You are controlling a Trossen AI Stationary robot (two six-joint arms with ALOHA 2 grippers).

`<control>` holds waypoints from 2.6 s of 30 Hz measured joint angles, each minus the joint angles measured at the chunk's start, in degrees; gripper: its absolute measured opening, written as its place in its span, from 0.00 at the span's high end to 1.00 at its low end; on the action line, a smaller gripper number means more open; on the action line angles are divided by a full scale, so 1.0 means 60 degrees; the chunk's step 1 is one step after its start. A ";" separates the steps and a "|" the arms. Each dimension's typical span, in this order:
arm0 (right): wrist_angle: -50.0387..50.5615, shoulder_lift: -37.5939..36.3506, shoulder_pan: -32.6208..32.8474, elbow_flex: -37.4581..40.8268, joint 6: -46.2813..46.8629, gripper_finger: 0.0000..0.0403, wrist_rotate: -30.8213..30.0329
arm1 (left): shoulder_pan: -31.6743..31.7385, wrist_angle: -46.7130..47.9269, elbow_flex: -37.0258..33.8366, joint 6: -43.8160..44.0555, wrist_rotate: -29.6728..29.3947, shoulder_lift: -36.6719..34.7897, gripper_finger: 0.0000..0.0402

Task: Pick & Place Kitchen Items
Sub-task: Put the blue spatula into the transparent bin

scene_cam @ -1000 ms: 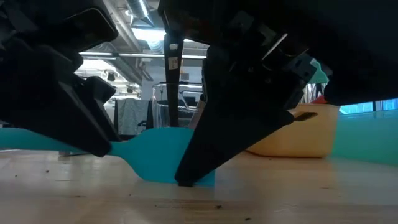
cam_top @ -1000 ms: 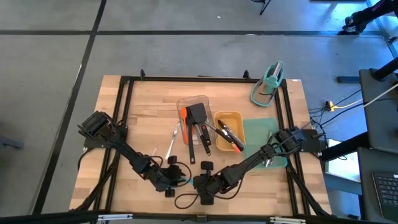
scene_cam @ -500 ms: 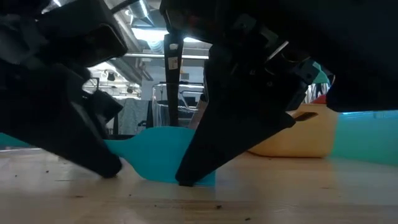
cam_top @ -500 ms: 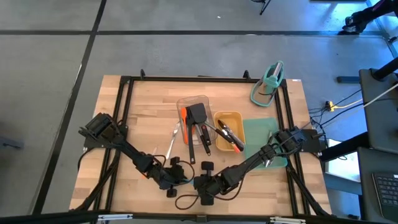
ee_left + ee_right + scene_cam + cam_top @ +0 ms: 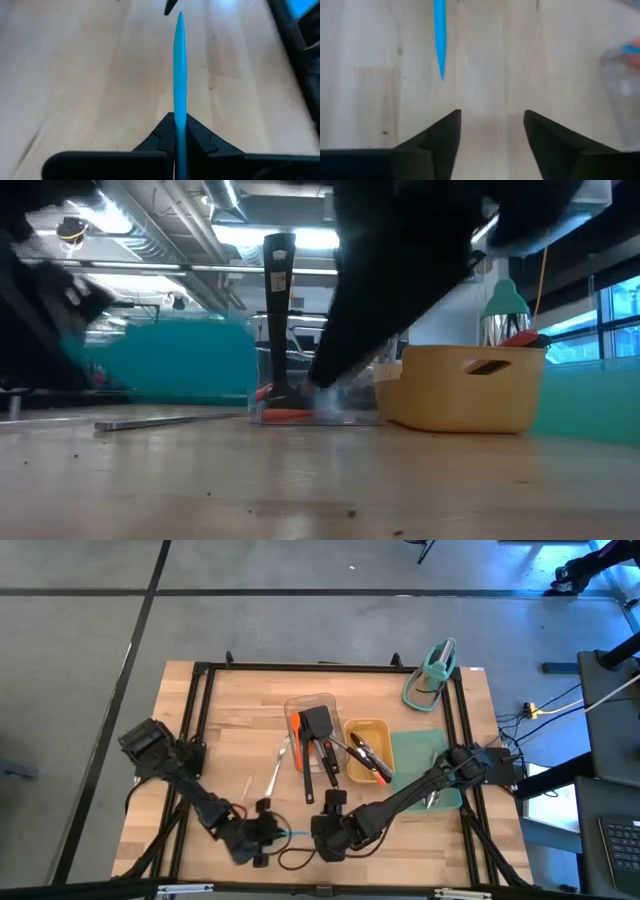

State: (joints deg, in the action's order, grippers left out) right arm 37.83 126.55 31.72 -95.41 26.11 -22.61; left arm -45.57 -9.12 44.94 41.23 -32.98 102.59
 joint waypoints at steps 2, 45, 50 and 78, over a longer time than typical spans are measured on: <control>0.0804 -0.0028 0.0016 -0.0552 -0.0119 0.41 -0.0123 | -0.0363 0.0053 -0.0001 -0.0045 -0.0778 -0.0343 0.98; 0.5999 -0.0168 0.3783 -0.4658 0.0317 0.36 -0.5089 | 0.4193 -0.0430 0.0013 -0.2163 -0.0462 -0.4849 0.98; 0.5778 -0.0159 0.4297 -0.4112 0.1512 0.36 -0.5723 | 0.4144 -0.0412 0.0013 -0.2167 -0.0442 -0.4849 0.98; -0.8831 -0.1954 0.3584 0.3391 -0.3173 0.38 -0.0619 | 0.3421 1.0518 0.8564 -0.0759 -0.1711 0.0297 0.98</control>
State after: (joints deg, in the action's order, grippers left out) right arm -15.16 114.83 53.23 -75.06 7.08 -26.33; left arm -25.05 53.99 96.32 36.67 -43.24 104.38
